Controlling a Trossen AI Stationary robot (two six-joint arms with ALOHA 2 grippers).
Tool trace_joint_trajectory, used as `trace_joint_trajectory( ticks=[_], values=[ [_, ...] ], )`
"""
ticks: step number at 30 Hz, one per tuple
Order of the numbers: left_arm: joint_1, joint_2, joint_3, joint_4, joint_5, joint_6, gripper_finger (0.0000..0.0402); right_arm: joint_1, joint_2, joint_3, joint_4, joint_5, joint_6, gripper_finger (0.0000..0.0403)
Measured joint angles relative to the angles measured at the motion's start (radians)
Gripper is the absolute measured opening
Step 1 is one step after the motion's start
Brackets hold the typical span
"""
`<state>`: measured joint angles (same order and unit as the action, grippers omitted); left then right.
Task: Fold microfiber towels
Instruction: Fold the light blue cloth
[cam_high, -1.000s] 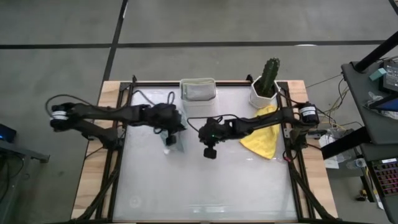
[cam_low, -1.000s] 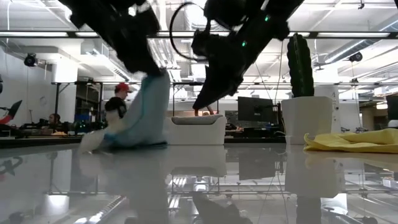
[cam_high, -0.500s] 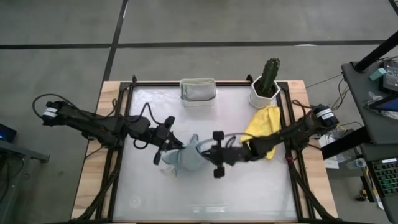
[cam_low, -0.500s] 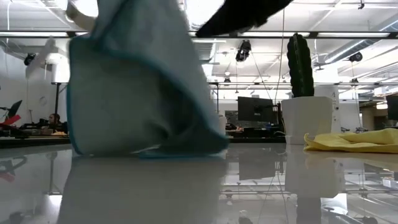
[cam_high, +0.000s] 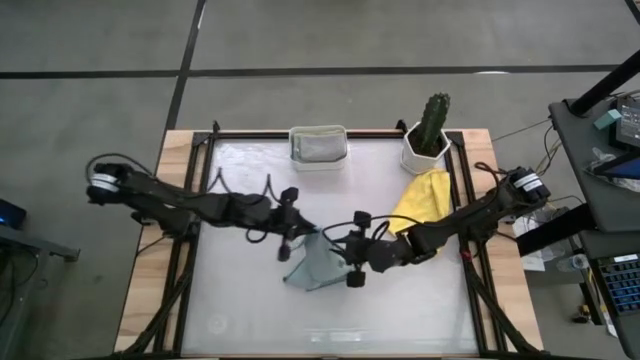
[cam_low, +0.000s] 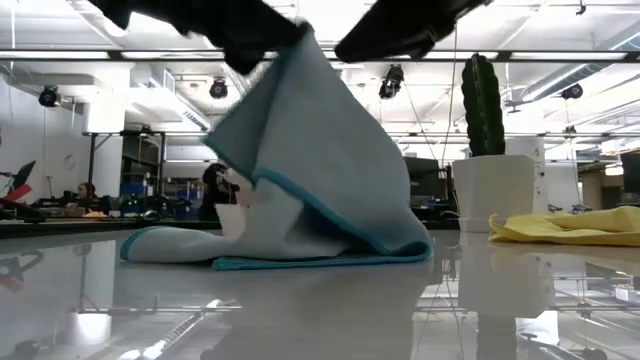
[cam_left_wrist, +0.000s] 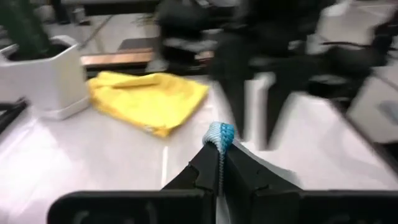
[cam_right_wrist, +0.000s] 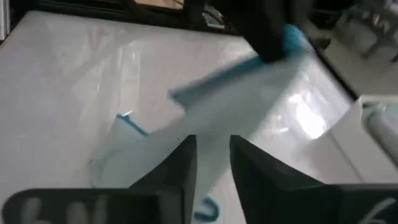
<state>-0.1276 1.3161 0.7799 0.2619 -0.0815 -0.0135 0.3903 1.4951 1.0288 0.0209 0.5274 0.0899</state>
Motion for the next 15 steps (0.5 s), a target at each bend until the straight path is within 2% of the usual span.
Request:
trace_joint_trajectory(
  ticks=[7,11,15],
  values=[
    [0.084,0.138,0.006,0.153,-0.003,-0.007,0.0,-0.022,0.008,-0.021,-0.048,0.0,0.174,0.0146],
    [0.098,0.155,0.008,0.148,0.0,-0.008,0.0,-0.047,0.027,-0.041,-0.053,0.001,0.234,0.0168],
    [0.104,0.142,0.009,0.151,0.001,-0.008,0.0,-0.06,0.07,-0.049,-0.039,0.0,0.272,0.0172]
  ],
)
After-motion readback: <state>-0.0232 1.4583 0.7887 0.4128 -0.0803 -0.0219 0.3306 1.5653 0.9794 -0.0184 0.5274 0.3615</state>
